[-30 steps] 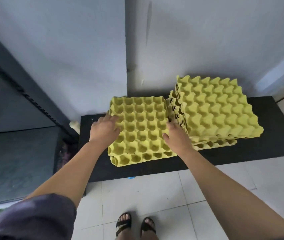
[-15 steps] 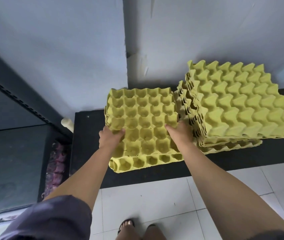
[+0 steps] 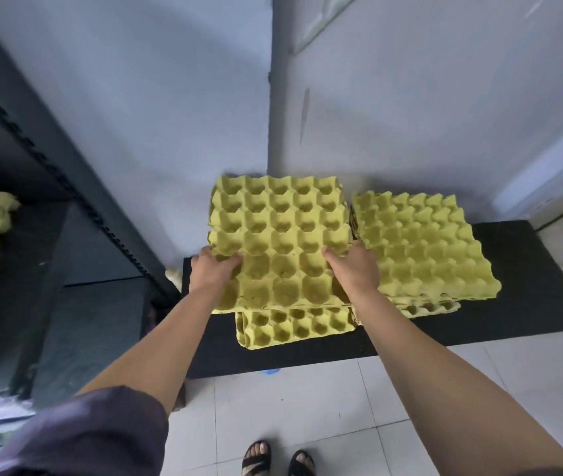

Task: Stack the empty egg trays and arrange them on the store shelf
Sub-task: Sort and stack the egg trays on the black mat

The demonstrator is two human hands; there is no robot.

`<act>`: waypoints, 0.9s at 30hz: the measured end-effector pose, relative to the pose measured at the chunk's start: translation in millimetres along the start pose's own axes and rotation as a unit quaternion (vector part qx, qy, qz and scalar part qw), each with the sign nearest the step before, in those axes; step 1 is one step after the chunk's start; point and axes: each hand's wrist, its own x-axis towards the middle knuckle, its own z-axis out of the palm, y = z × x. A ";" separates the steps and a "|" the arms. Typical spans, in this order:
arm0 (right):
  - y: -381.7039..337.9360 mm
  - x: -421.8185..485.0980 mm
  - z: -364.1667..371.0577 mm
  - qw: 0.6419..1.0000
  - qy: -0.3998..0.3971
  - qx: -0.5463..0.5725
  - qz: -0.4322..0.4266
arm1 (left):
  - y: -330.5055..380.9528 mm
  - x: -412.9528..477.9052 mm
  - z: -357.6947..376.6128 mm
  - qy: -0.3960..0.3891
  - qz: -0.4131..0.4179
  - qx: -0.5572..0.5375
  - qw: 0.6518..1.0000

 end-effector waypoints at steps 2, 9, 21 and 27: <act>-11.3 -16.1 -25.4 1.000 0.015 0.010 -0.012 | 14.5 -18.6 -14.5 0.002 0.014 -0.001 1.000; -36.9 -65.5 -99.2 0.996 0.054 0.037 -0.064 | 55.3 -84.7 -57.8 0.002 0.073 -0.048 0.996; -30.8 -173.4 -166.1 0.972 0.062 0.059 -0.219 | 39.0 -231.7 -126.7 0.093 0.150 -0.126 0.976; -29.2 -237.5 -167.9 0.952 0.045 0.068 -0.295 | -2.4 -311.7 -168.4 0.140 0.156 -0.138 0.968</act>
